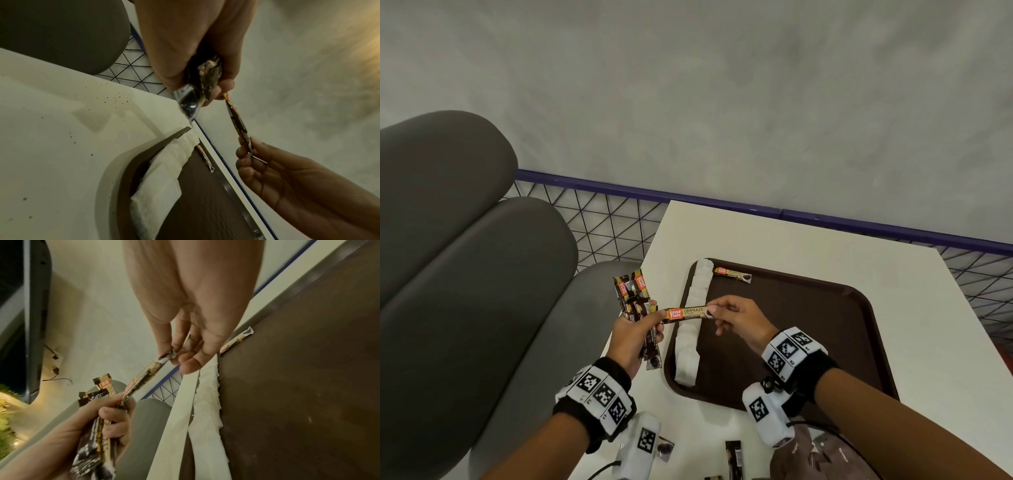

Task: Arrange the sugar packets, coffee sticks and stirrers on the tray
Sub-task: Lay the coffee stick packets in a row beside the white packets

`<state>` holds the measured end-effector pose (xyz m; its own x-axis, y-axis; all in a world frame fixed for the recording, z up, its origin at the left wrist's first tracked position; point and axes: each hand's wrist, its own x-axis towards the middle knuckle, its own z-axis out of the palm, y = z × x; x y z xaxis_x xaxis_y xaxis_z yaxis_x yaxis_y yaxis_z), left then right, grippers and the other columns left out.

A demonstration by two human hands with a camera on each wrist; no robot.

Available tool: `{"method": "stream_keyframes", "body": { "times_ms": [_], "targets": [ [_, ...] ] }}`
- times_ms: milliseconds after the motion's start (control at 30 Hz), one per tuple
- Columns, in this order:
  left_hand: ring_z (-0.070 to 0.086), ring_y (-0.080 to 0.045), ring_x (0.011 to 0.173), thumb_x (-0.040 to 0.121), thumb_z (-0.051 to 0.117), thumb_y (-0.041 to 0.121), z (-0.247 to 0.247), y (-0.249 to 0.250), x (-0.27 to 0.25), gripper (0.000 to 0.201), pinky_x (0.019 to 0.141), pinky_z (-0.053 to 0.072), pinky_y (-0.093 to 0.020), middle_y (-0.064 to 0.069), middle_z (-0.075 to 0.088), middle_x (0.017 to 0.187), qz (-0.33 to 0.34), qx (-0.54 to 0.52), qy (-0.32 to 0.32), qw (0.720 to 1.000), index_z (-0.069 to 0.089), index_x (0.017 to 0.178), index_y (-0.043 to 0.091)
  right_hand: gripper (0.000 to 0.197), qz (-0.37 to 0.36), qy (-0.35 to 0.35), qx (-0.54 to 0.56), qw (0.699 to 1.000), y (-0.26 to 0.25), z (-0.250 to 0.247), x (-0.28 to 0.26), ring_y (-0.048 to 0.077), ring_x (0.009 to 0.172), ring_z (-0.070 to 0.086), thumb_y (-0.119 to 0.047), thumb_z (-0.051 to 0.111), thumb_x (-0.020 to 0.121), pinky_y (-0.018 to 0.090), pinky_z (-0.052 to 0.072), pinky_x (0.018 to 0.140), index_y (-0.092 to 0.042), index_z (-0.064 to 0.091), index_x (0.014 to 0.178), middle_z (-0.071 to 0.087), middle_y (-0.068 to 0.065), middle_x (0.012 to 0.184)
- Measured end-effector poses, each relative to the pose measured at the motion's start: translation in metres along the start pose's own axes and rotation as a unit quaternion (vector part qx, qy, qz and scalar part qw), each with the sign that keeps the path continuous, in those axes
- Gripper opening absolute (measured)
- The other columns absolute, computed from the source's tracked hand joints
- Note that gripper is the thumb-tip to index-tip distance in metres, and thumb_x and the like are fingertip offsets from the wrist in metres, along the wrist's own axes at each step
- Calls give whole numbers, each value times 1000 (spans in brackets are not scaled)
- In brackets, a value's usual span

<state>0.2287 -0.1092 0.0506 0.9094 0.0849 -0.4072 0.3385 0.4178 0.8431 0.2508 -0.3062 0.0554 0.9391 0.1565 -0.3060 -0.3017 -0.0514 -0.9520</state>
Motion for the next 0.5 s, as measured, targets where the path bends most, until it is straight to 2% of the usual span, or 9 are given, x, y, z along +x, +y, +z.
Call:
{"method": "stream_keyframes", "body": {
  "times_ms": [100,200,300,367,500],
  "targets": [
    [55,-12,48,82,63,-4,5,-2,3,19,43,45,-22,-7,59,68,-10,5,-2,1000,59,99,6,17,12,2,33,999,4,-7,2,10,62,51,0,57,87,16,49,51,7,62,101,59,6,76],
    [58,-14,54,79,68,-2,9,-3,5,23,46,47,-22,-10,62,75,-16,-7,-5,1000,58,98,7,10,10,32,67,997,3,-15,7,9,61,51,0,57,86,16,48,51,-2,66,92,61,4,74],
    [61,-16,64,76,69,-2,5,-3,10,27,50,48,-24,-16,63,90,-32,-28,4,999,57,98,8,11,10,148,31,988,3,-32,18,7,61,46,-4,60,86,14,41,47,-11,67,83,60,1,72],
    [61,-17,68,76,68,-3,0,-4,13,25,51,47,-25,-19,62,97,-40,-42,12,998,56,94,10,7,33,229,-3,973,5,-48,28,6,60,44,-7,62,85,14,37,48,-10,69,87,59,-3,70],
    [61,-20,76,80,62,-3,-10,-5,15,20,59,47,-28,-21,63,104,-48,-46,16,998,56,94,11,19,78,293,-44,952,18,-74,55,4,58,42,-9,64,83,15,32,54,-3,70,100,55,-5,65]
  ]
}}
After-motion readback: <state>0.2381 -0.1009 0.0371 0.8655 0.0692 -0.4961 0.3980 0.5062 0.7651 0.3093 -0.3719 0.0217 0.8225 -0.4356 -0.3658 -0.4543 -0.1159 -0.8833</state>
